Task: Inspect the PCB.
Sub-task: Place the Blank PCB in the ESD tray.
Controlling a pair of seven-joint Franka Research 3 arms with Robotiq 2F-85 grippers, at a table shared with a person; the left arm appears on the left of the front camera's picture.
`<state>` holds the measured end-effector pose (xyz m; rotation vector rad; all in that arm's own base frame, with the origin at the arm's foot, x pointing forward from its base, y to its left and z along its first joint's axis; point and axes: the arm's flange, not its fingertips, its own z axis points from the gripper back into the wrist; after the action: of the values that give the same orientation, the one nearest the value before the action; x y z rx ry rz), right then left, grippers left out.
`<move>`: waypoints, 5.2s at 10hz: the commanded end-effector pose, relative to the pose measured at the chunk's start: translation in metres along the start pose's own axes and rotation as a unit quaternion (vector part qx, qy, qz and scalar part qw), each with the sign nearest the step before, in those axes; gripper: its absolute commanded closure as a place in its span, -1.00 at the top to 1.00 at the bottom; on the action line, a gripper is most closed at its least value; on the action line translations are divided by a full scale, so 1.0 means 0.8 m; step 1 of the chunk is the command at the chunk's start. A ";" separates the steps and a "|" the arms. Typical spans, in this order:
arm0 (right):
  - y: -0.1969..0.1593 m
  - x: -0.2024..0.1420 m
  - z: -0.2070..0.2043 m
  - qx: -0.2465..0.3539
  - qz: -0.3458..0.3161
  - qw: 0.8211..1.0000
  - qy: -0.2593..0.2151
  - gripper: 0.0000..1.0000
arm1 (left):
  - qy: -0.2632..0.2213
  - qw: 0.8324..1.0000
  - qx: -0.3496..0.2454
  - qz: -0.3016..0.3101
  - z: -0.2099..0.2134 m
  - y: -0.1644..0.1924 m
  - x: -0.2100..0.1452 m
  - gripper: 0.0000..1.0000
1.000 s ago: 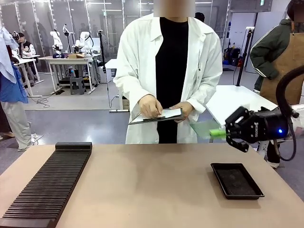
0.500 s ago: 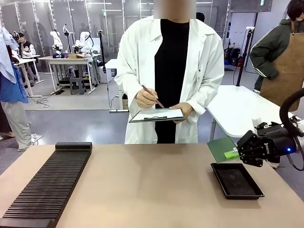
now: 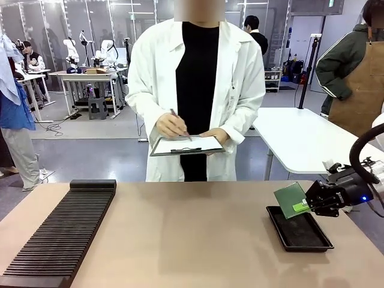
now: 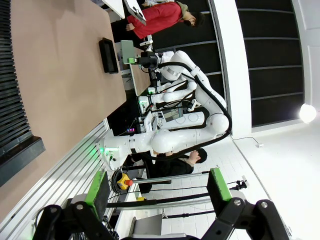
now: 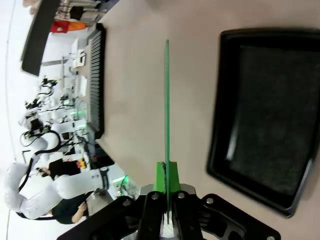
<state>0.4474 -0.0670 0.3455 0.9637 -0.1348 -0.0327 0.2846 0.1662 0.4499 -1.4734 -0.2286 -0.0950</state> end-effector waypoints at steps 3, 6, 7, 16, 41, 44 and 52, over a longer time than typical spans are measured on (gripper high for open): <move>-0.029 0.016 -0.024 -0.075 0.023 0.997 -0.013 -0.95 | 0.004 1.000 0.003 0.003 0.000 -0.004 -0.004 1.00; -0.036 0.014 -0.034 -0.106 0.023 0.994 -0.008 -0.95 | 0.004 1.000 0.003 0.003 0.000 -0.004 -0.004 1.00; -0.036 0.013 -0.036 -0.110 0.022 0.994 -0.006 -0.95 | 0.004 1.000 0.003 0.003 0.000 -0.004 -0.004 1.00; -0.026 -0.006 -0.051 -0.148 0.036 0.988 -0.002 -0.15 | 0.004 1.000 0.003 0.003 0.000 -0.004 -0.004 1.00; 0.074 -0.025 0.052 -0.112 0.070 0.989 -0.058 1.00 | 0.004 1.000 0.003 0.003 0.000 -0.004 -0.004 1.00; 0.102 -0.051 0.122 0.001 0.023 0.999 -0.025 1.00 | 0.004 1.000 0.003 0.003 0.000 -0.004 -0.004 1.00; 0.026 -0.139 0.177 0.209 -0.053 0.976 0.028 1.00 | 0.004 1.000 0.003 0.003 0.000 -0.004 -0.004 1.00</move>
<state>0.3184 -0.1601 0.4357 1.3546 -0.0294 -0.0900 0.2845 0.1662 0.4499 -1.4734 -0.2286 -0.0951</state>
